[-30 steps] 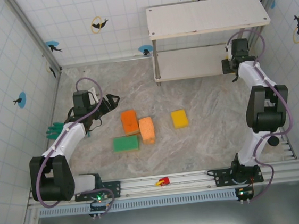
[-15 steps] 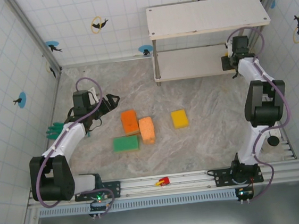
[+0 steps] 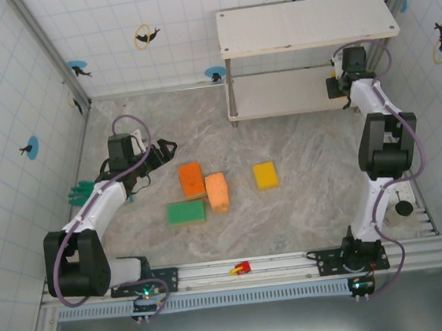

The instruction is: Place and organize the cleaning sponges onto the shelf

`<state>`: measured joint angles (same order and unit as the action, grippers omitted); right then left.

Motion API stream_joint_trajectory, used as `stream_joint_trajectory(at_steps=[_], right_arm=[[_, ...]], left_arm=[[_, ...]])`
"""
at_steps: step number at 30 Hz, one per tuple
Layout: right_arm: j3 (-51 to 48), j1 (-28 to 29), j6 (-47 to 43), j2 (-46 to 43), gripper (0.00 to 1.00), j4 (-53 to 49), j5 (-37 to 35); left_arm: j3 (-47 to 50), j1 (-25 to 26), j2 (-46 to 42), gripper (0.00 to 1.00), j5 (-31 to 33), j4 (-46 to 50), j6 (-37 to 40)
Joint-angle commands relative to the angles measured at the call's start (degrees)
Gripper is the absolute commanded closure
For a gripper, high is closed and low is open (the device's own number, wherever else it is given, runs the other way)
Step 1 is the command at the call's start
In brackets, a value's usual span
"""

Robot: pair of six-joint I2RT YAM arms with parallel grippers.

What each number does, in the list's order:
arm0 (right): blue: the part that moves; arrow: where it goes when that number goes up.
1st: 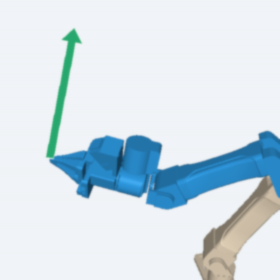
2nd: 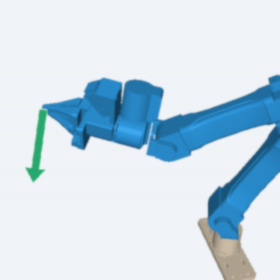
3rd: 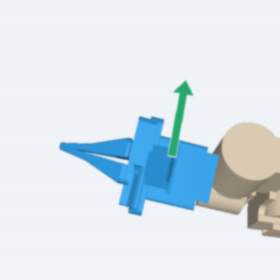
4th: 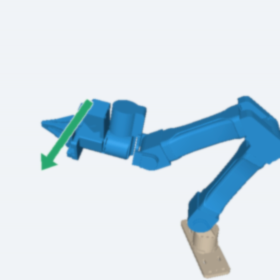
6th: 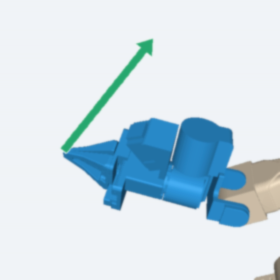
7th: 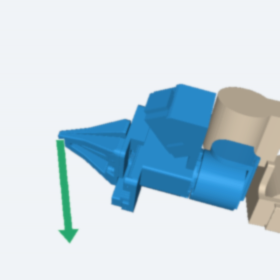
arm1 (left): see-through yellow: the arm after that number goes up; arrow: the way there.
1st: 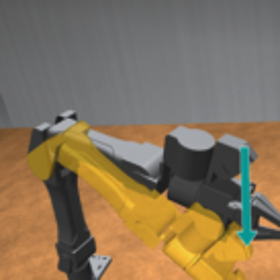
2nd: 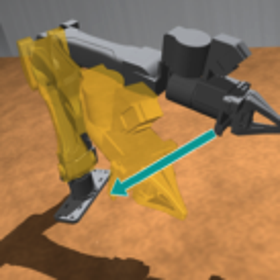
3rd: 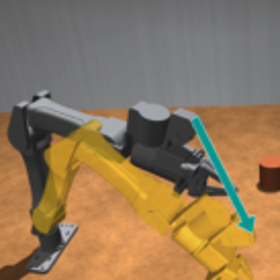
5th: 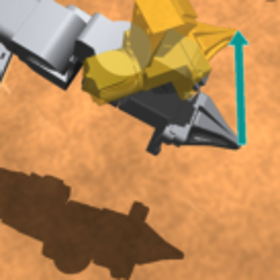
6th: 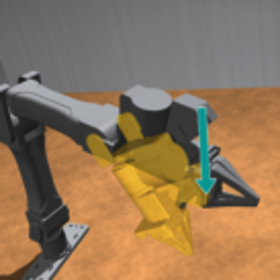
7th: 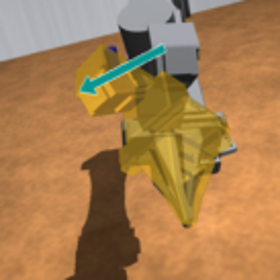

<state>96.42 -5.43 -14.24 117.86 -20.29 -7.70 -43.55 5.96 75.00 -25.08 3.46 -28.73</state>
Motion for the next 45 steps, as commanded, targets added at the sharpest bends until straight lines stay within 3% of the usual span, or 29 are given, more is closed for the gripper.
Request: stream_joint_trajectory(at_steps=[1, 26, 45], right_arm=[[3.92, -0.41, -1.48, 2.31, 0.34, -1.04, -0.63], [8.96, -1.51, -3.6, 8.42, 0.33, -4.31, 3.88], [8.78, -2.42, -5.79, 9.83, 0.25, -6.3, 7.75]], left_arm=[[-1.0, 0.28, -0.58, 0.03, -0.51, 0.67, -0.58], [-2.94, 0.2, 2.53, 0.02, -0.7, -0.39, -2.24], [-3.05, 0.16, 3.12, 0.02, -0.5, -0.12, -2.23]])
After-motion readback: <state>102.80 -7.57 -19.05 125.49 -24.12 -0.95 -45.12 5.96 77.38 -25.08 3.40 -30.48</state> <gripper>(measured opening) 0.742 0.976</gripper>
